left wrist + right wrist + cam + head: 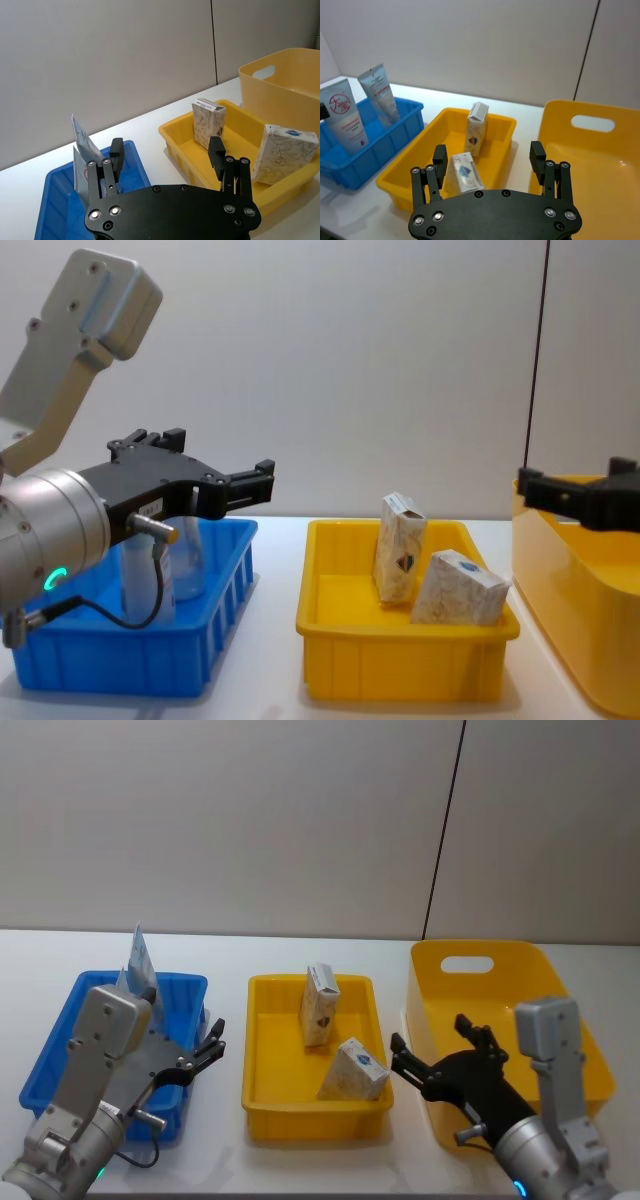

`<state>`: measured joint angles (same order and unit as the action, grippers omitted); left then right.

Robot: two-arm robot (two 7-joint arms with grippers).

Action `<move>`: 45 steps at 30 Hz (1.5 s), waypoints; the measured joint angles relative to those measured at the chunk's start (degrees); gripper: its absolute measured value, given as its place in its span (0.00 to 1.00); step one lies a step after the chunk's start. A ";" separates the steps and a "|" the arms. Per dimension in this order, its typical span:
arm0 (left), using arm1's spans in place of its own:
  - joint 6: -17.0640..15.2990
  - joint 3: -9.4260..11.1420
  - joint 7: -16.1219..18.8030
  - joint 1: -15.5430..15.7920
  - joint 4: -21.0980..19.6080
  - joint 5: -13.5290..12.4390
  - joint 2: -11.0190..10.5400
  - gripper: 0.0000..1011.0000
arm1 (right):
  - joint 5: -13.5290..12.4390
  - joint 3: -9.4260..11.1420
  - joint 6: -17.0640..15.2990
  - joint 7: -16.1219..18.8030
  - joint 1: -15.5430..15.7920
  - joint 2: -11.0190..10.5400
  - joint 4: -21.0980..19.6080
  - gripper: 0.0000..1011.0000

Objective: Bimanual collaborative sorting of washing and personal care products

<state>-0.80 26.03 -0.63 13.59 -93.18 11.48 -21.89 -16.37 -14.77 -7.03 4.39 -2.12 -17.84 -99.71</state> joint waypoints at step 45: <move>0.00 0.00 0.00 0.00 0.00 0.00 0.00 0.99 | -0.51 -3.69 -16.96 1.59 -14.47 9.33 18.31 0.99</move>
<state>-0.80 26.03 -0.63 13.59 -93.18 11.48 -21.89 -16.88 -18.46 -23.98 5.98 -16.59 -8.51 -81.39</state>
